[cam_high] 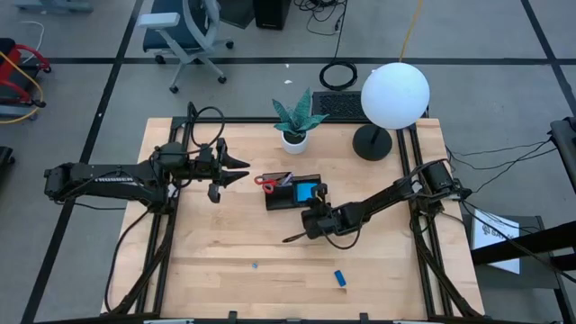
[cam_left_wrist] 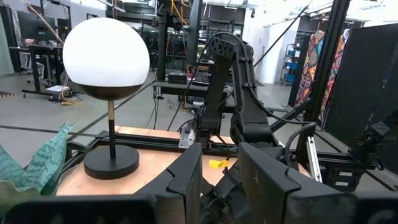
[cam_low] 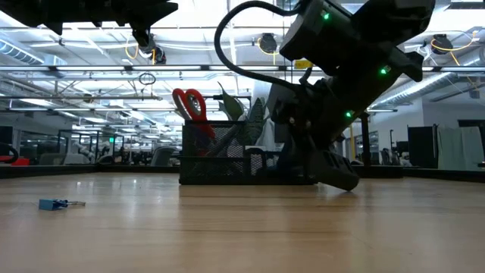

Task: Pick and place office supplies into organizer
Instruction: Put the blue sticky notes into the right section of the desk organizer, then put the blue binder clip into the bottom left section of the desk organizer

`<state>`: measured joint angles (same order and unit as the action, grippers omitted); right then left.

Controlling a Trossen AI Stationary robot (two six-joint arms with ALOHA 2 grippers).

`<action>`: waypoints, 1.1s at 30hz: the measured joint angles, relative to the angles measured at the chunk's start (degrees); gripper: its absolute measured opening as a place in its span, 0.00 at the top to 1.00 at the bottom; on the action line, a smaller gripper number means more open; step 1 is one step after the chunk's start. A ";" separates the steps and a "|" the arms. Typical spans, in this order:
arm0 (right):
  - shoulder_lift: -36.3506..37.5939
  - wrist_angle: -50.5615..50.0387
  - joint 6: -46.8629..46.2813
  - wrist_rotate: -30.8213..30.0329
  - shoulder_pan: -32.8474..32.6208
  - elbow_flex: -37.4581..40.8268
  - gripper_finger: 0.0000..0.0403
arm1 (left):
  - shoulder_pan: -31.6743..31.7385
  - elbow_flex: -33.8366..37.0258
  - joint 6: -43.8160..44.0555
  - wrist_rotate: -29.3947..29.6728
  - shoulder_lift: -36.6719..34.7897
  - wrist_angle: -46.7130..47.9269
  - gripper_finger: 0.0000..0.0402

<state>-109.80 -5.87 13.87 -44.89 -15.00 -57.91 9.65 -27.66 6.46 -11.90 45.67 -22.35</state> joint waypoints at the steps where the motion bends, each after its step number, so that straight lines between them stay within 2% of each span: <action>1: 0.00 0.02 0.00 0.04 0.00 0.00 0.99 | 0.02 0.00 0.00 0.00 0.00 0.00 0.72; 8: 0.00 0.41 0.02 0.61 -0.07 0.02 0.90 | 0.02 0.00 0.00 0.00 0.02 0.00 0.72; 16: 0.52 0.65 0.13 1.93 -0.07 0.17 0.71 | 0.00 0.00 0.00 -0.02 0.00 0.01 0.72; 21: 3.59 0.83 -0.95 1.95 -0.22 0.15 0.62 | 0.02 0.00 0.00 -0.02 0.00 0.02 0.72; 27: 7.35 0.42 -1.05 1.82 -1.63 0.17 0.57 | 0.01 0.00 0.00 -0.02 0.00 0.02 0.72; 33: 11.67 0.22 -0.81 1.72 -4.00 0.17 0.58 | 0.00 0.00 0.02 -0.04 0.00 0.11 0.72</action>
<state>-98.13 -5.65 13.06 -43.18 -19.01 -57.74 9.65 -27.66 6.48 -11.94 45.67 -22.24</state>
